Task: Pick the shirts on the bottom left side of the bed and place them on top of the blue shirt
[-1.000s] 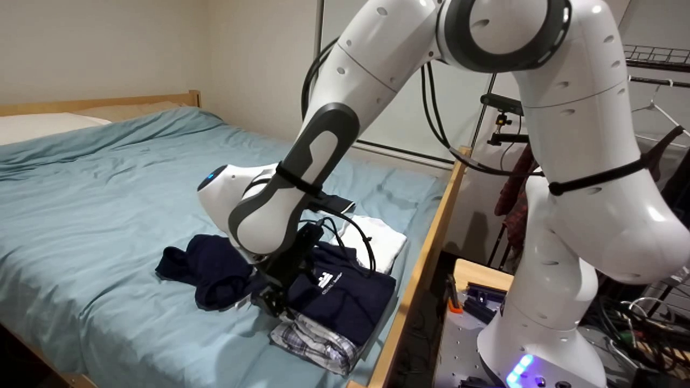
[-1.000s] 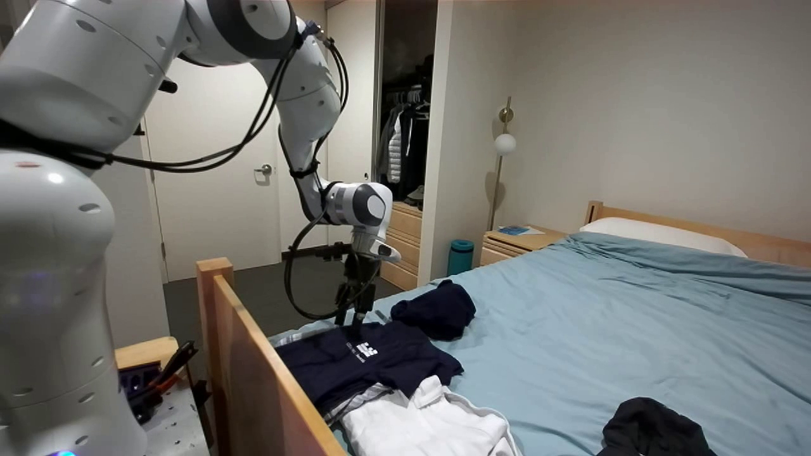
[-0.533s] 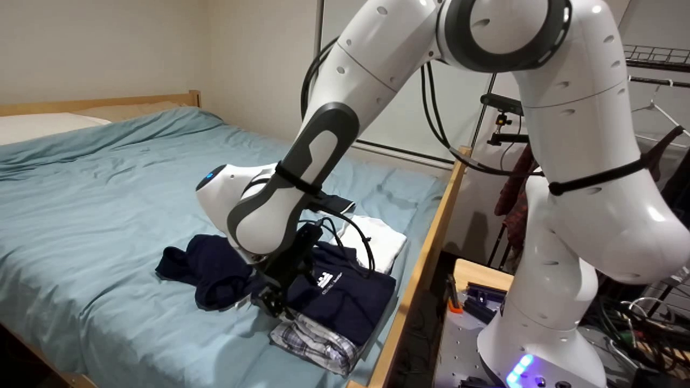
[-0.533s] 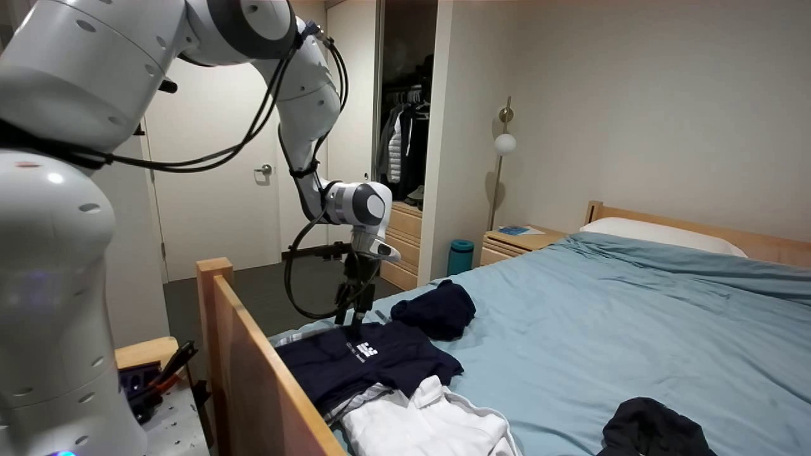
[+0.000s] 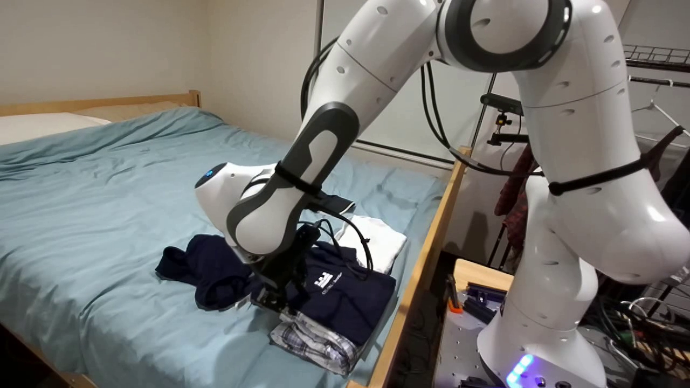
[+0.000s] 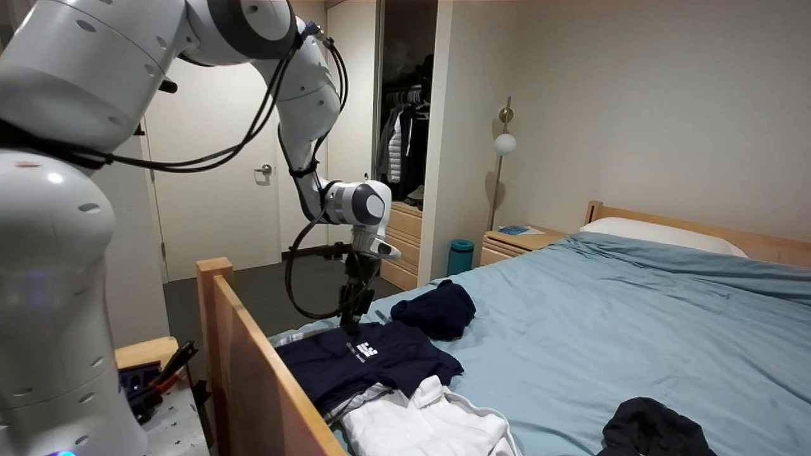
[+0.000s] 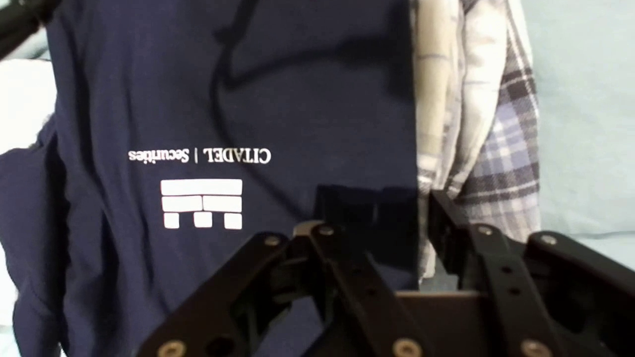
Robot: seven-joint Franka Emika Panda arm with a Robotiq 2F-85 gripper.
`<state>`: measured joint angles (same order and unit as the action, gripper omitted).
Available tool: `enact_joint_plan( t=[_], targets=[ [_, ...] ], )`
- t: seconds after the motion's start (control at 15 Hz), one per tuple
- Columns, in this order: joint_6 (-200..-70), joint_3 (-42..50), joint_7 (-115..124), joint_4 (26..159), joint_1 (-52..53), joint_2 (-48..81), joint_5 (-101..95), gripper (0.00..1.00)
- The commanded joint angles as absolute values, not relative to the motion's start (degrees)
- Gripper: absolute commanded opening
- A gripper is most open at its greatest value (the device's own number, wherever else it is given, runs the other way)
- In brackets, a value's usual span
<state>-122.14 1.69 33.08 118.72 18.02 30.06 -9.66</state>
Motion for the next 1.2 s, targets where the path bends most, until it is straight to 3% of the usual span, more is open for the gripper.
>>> enact_joint_plan(
  t=[0.0,0.13,0.4,0.8,0.87,1.0,1.13],
  targets=[
    [-125.8,0.8,34.0,119.0,17.0,30.2,-8.9,0.16],
    [-128.2,1.0,34.4,119.2,17.2,30.3,-8.9,0.06],
    [-131.0,1.3,34.4,119.5,17.3,30.4,-9.1,0.00],
    [-133.6,1.5,34.4,120.0,17.5,30.6,-9.1,0.06],
    [-133.9,1.5,34.4,120.0,17.5,30.7,-8.9,0.32],
    [-134.3,1.5,34.5,120.0,17.5,30.7,-8.9,0.37],
    [-134.6,1.4,34.2,120.0,17.4,30.8,-8.8,0.50]
  ],
)
